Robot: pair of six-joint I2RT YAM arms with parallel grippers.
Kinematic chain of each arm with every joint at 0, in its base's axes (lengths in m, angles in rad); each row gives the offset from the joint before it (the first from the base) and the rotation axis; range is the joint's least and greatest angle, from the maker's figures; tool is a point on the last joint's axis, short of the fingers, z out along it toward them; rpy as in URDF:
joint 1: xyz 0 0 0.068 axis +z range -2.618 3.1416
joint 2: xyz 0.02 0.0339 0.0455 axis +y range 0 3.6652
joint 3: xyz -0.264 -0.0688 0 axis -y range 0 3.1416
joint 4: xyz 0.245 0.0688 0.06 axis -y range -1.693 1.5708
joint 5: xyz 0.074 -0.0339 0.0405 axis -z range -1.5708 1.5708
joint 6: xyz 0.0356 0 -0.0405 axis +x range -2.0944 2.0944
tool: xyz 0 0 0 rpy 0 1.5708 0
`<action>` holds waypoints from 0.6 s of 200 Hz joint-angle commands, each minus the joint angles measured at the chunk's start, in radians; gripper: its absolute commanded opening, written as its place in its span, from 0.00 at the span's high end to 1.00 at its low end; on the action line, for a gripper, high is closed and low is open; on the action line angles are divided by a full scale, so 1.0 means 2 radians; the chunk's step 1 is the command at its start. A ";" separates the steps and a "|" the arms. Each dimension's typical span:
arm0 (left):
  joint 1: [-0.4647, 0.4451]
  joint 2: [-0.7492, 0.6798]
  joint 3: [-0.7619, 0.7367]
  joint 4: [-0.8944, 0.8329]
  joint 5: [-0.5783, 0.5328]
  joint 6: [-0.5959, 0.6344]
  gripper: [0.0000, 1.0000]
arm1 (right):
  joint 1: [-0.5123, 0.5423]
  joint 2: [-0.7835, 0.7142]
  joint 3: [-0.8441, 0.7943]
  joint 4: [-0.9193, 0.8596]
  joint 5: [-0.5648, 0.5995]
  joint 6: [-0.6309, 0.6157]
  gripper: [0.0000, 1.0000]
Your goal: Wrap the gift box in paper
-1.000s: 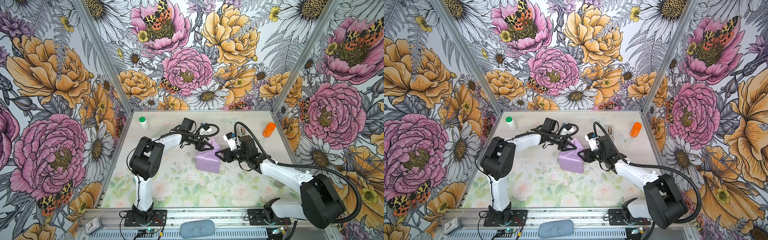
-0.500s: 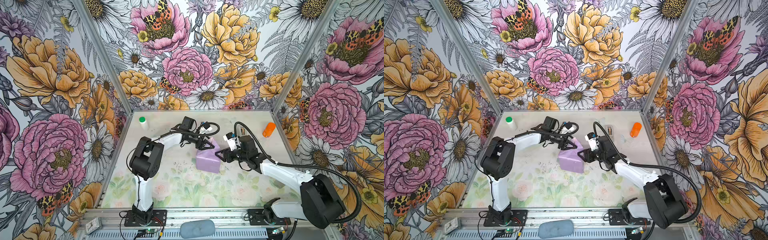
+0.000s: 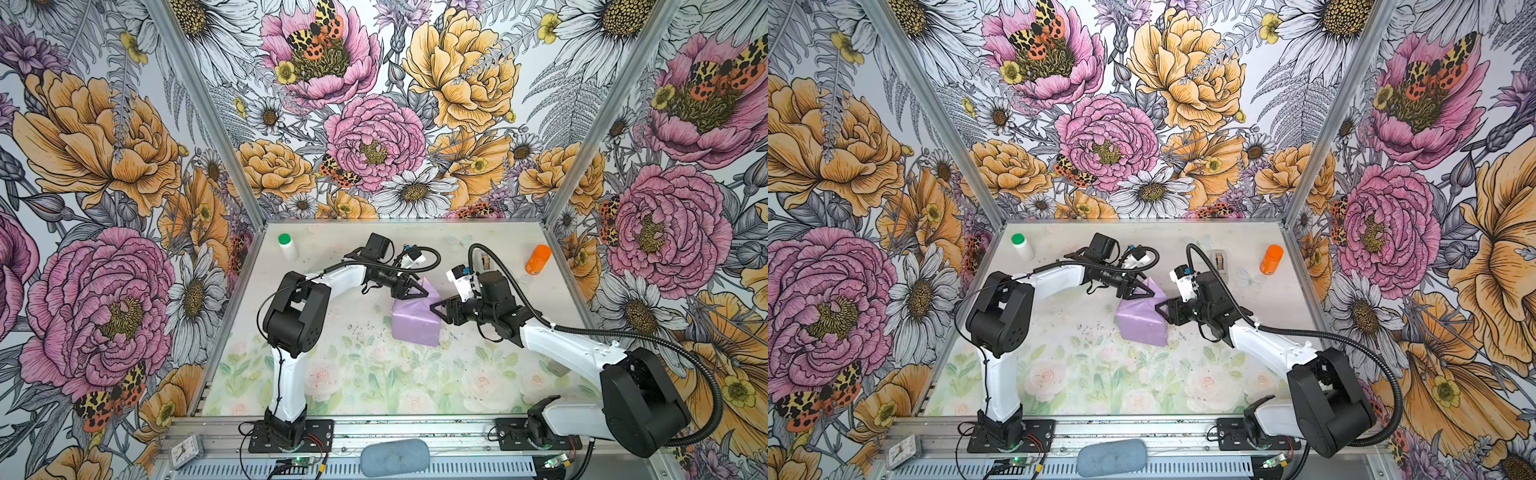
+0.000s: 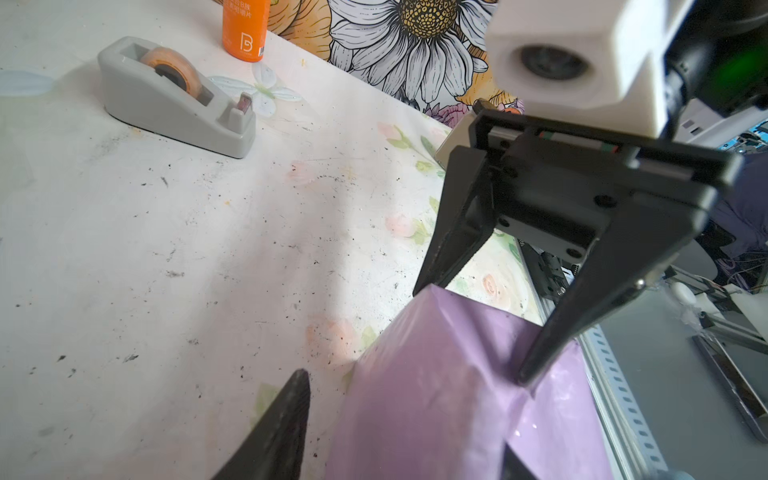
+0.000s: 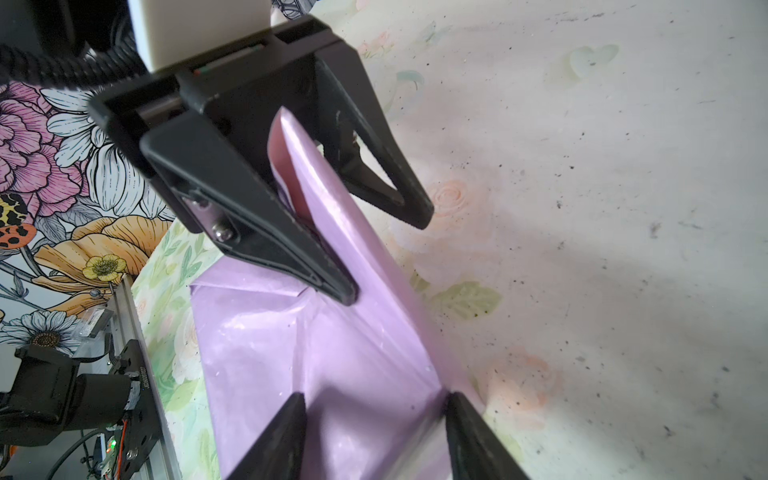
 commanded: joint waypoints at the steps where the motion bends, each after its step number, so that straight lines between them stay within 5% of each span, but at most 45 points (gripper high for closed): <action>1: -0.012 0.015 -0.001 -0.025 -0.010 0.026 0.54 | 0.004 0.005 -0.016 -0.045 0.017 -0.013 0.45; 28: -0.009 0.008 -0.009 -0.030 -0.005 0.030 0.70 | 0.004 -0.019 -0.016 -0.048 0.028 -0.009 0.45; 81: -0.004 -0.024 -0.035 -0.031 -0.032 0.018 0.85 | 0.003 -0.150 -0.032 -0.086 0.072 0.024 0.45; 120: -0.004 -0.038 -0.040 -0.030 -0.061 -0.009 0.93 | 0.005 -0.239 -0.069 -0.088 0.048 0.066 0.50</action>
